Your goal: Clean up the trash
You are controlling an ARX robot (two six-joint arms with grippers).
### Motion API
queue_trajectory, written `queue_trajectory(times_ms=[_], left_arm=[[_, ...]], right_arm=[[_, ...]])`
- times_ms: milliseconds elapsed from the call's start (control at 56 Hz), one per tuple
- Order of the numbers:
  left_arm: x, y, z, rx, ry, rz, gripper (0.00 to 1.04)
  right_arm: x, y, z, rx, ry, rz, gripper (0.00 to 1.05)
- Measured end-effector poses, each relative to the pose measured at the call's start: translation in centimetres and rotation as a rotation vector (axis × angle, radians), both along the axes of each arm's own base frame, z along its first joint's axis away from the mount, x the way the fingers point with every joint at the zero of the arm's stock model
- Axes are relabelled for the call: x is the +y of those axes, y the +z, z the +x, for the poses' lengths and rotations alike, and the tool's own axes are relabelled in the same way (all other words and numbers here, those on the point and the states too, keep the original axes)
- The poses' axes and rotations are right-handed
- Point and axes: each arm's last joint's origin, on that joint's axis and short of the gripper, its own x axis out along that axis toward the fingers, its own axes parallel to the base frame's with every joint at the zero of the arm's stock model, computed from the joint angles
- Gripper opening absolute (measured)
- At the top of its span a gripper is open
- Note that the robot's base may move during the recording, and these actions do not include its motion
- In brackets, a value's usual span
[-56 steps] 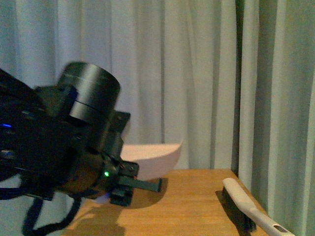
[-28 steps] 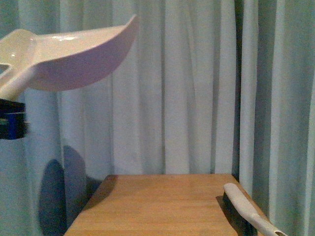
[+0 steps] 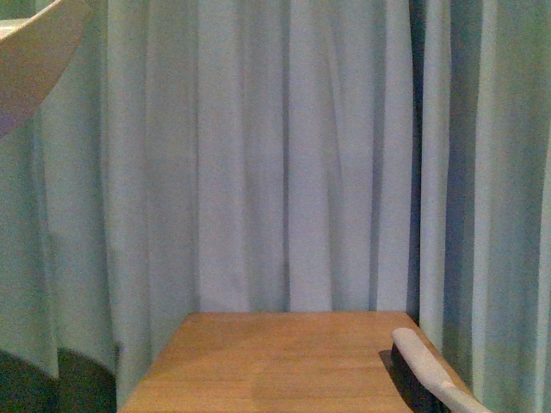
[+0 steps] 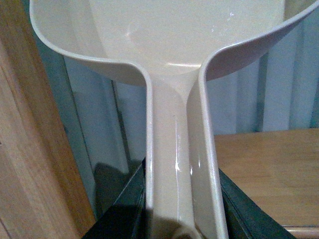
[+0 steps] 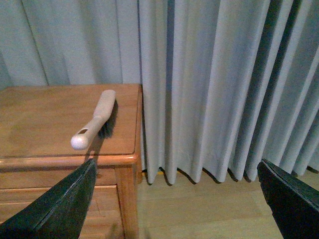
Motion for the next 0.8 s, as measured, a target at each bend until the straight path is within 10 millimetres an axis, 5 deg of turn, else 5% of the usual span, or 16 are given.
queue_trajectory(times_ms=[178, 303, 410, 517, 642, 803], left_arm=[[0.3, -1.3, -0.8, 0.042, -0.005, -0.009, 0.28], [0.3, -1.4, -0.9, 0.046, -0.006, -0.013, 0.28], [0.3, -1.4, -0.9, 0.044, -0.010, -0.012, 0.28], [0.3, -1.4, -0.9, 0.044, -0.011, -0.014, 0.28], [0.3, -1.4, -0.9, 0.043, -0.010, -0.014, 0.28], [0.3, -1.3, -0.9, 0.043, -0.011, -0.014, 0.28]], right_arm=[[0.0, 0.1, 0.1, -0.010, -0.030, -0.020, 0.97], [0.0, 1.7, 0.6, -0.128, -0.361, -0.126, 0.97], [-0.2, 0.8, 2.1, 0.030, -0.431, -0.178, 0.97], [-0.1, 1.7, 4.7, 0.173, -0.347, -0.153, 0.97], [0.5, 4.9, 10.2, 0.301, -0.232, -0.056, 0.97], [2.4, 6.3, 17.0, 0.479, -0.137, 0.016, 0.97]])
